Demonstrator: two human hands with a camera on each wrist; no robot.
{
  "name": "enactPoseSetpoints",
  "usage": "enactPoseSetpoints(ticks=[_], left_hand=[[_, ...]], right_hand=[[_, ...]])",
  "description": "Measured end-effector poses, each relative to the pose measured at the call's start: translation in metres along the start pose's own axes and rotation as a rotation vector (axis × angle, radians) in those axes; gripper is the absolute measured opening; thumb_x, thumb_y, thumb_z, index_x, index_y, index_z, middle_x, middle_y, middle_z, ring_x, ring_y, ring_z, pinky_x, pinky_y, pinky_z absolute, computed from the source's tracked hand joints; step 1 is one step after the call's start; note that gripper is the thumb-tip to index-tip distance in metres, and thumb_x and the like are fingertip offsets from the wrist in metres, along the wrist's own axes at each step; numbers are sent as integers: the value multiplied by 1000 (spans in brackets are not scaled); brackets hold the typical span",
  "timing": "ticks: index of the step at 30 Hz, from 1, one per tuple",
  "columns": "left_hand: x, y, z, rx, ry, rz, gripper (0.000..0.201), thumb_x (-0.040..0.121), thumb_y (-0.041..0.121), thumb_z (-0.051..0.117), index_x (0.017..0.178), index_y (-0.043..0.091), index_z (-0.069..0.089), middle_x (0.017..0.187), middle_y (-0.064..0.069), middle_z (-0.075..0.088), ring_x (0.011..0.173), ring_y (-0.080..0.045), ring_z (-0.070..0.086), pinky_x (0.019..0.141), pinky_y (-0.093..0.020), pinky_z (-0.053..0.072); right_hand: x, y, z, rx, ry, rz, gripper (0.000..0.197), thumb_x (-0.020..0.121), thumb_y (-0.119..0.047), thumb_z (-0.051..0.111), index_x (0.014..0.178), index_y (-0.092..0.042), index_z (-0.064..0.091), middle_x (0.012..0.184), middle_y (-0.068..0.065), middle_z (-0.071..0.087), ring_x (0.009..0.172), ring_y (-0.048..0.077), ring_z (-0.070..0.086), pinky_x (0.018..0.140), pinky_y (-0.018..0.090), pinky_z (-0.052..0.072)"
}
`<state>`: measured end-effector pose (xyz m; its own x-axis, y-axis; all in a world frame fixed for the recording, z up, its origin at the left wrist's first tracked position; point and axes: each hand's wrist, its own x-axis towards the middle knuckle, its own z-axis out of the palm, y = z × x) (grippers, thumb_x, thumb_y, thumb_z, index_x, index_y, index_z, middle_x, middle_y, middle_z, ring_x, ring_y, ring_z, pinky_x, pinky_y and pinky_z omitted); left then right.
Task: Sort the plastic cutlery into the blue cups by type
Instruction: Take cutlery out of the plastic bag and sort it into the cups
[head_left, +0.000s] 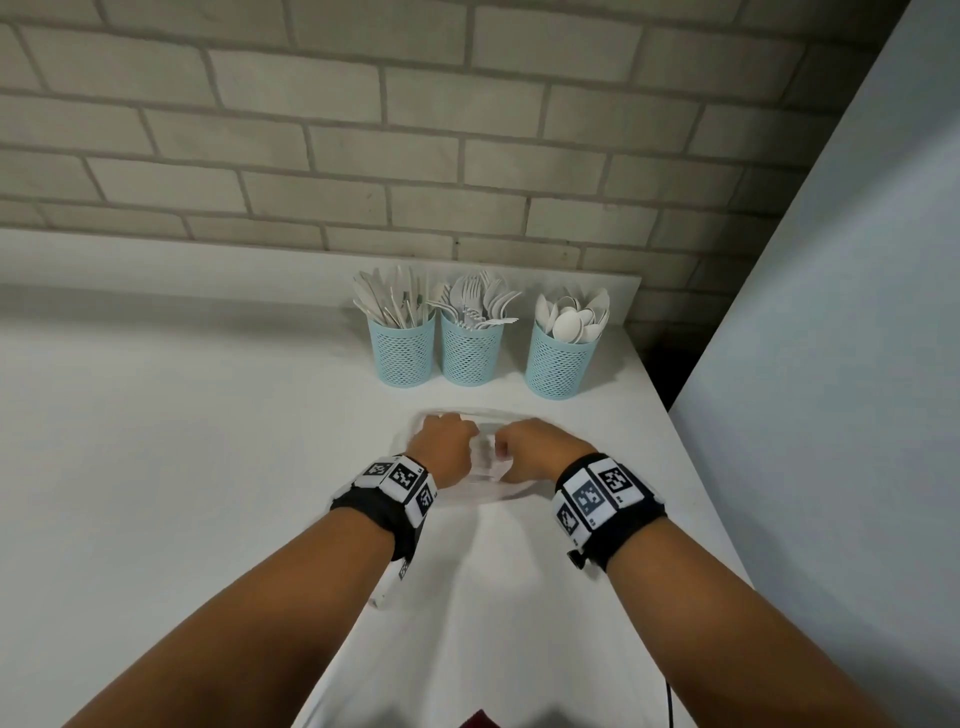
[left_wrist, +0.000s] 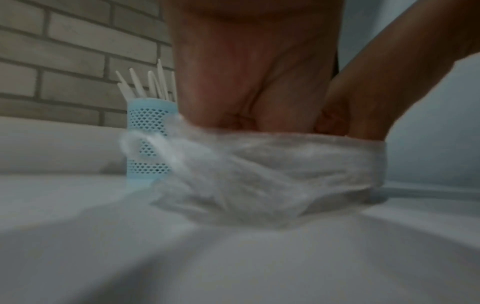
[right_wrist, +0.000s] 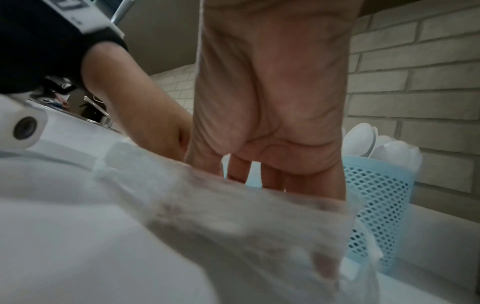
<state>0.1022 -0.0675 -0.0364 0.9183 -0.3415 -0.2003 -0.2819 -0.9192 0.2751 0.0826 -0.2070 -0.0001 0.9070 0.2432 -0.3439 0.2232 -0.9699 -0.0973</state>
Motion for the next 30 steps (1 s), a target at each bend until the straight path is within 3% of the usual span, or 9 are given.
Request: enactPoseSetpoints(ticks=[5,9,12,15,18,22,26,28,30], left_hand=[[-3,0,1,37,19,-98,39,94,25,45,133,20,44,141,-5,43,131,-29,33,103,-43,34],[-4,-6,1,10,-10,-45,35,93,31,47,125,16,48,134,-5,52,124,-28,45,100,-37,36],[-6,-8,-2,-10,-66,-15,36,94,33,46,118,8,51,123,-10,58,114,-28,54,93,-35,40],[-7,-12,-7,-17,-141,-6,38,95,37,45,106,3,59,114,-14,62,106,-29,56,87,-34,39],[-6,-16,-12,-94,-151,-6,32,94,38,49,86,8,56,99,-13,60,89,-24,51,76,-29,35],[-7,-24,-13,-180,-123,-7,33,85,36,63,65,16,45,78,1,48,81,-16,43,64,-24,30],[-11,-29,-17,-312,-149,-7,36,86,36,63,61,18,44,66,6,40,74,-15,41,57,-22,28],[-14,-27,-20,-370,-166,-10,43,94,43,48,67,10,45,69,4,40,73,-14,39,61,-23,29],[-14,-27,-20,-443,-154,-22,46,98,40,41,62,11,43,66,3,39,70,-14,37,61,-22,29]], right_hand=[[2,-4,8,-6,-14,17,42,86,-29,62,122,-10,51,123,10,58,115,29,51,96,35,41],[4,-3,7,23,-15,10,22,85,-27,61,102,-14,56,116,10,61,105,28,54,91,33,41],[4,-2,7,49,-31,4,16,85,-25,61,88,-19,46,104,9,58,90,22,47,86,31,41],[1,-3,6,106,-73,12,13,87,-21,59,97,-16,52,111,10,58,102,26,53,87,31,40],[-1,-1,8,129,-77,24,29,89,-17,54,117,-8,54,123,10,57,113,27,53,91,30,40],[-1,5,7,156,-35,13,26,86,-10,54,111,-9,59,122,9,58,111,26,54,89,27,41],[-1,16,2,284,21,-12,18,85,-13,62,101,-7,67,109,10,64,92,19,55,79,22,37],[-2,20,1,370,32,-20,18,86,-21,64,95,-6,68,88,6,65,78,13,51,69,21,36],[-2,23,0,441,29,-20,20,87,-26,64,81,-6,65,68,1,52,64,7,43,60,20,31]])
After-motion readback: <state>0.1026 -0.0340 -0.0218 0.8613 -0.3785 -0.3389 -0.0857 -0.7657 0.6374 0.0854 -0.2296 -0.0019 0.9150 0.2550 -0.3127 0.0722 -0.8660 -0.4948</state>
